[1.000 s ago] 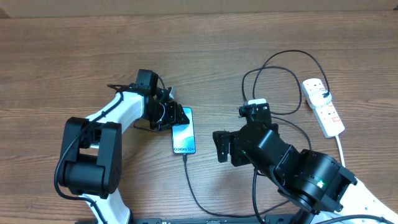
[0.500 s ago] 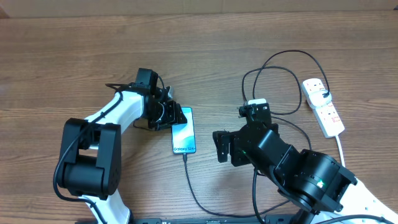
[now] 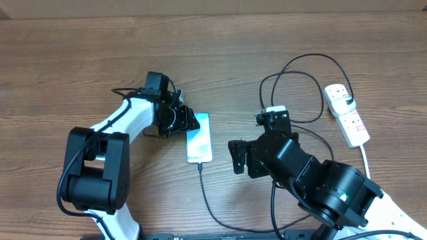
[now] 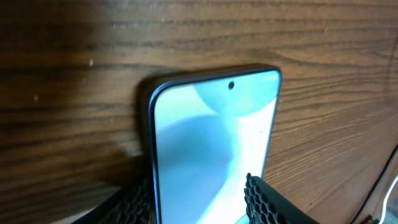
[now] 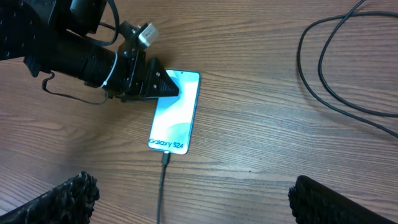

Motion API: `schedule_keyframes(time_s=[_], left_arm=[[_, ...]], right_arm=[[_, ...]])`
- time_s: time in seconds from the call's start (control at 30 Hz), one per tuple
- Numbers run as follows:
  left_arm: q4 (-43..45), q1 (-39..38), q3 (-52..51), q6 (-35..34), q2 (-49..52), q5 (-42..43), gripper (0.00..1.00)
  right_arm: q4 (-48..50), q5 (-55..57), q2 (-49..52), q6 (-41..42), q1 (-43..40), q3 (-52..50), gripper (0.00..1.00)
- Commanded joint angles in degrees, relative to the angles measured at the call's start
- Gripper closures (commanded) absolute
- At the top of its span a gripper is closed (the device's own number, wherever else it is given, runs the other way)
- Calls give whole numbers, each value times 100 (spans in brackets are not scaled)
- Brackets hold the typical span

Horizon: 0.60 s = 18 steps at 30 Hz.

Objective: Plug charger to phone and switch on socket

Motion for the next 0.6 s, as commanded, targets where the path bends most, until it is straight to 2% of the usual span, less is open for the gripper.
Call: schedule_keyframes(time_s=[0.0,0.33,0.43,0.47,0.53,0.57], left_arm=[[114,31,-345,-33,535,-960,46],[319,61,-297,13,509,-957,48],[68,164,26,11,310,-960,29],[-149,210,249,11,146,-962,18],[-538,258,595,15,-166,-1032,2],[-820,267,807,17,-413,-1193,0]], right_arm=[[0,81,-39,39,-20,-26,0],[114,79,-39,42,-20,-26,0],[640,111,-13,35,-22,-26,0],[883,149,24,37,-22,-26,3],[1071,149,122,39,-22,-26,24],[1060,149,214,42,-22,-26,35]])
